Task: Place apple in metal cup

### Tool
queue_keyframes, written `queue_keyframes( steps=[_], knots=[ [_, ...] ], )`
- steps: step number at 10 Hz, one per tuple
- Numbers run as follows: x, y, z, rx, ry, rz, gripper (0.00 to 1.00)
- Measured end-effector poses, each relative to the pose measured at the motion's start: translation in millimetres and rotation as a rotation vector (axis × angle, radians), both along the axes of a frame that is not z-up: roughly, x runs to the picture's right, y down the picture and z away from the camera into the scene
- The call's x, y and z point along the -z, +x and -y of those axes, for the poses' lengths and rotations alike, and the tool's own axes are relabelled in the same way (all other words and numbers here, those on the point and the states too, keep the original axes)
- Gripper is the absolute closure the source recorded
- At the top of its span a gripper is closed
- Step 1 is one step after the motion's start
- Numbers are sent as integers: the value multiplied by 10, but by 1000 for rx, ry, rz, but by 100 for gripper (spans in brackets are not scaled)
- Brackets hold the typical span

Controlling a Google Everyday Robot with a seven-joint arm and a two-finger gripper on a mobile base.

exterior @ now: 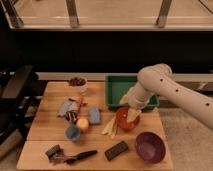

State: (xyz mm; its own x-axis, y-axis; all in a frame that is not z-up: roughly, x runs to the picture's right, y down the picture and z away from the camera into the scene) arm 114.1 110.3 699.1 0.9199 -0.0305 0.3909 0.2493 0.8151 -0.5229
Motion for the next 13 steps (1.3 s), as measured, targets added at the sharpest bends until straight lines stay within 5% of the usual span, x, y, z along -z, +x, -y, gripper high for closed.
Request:
queue_keyframes(
  steps=[5, 10, 13],
  knots=[
    [-27, -82, -61, 18, -2, 25, 35],
    [-374, -1035, -394, 37, -36, 170, 35],
    [-557, -1283, -545, 25, -48, 233, 35]
  ],
)
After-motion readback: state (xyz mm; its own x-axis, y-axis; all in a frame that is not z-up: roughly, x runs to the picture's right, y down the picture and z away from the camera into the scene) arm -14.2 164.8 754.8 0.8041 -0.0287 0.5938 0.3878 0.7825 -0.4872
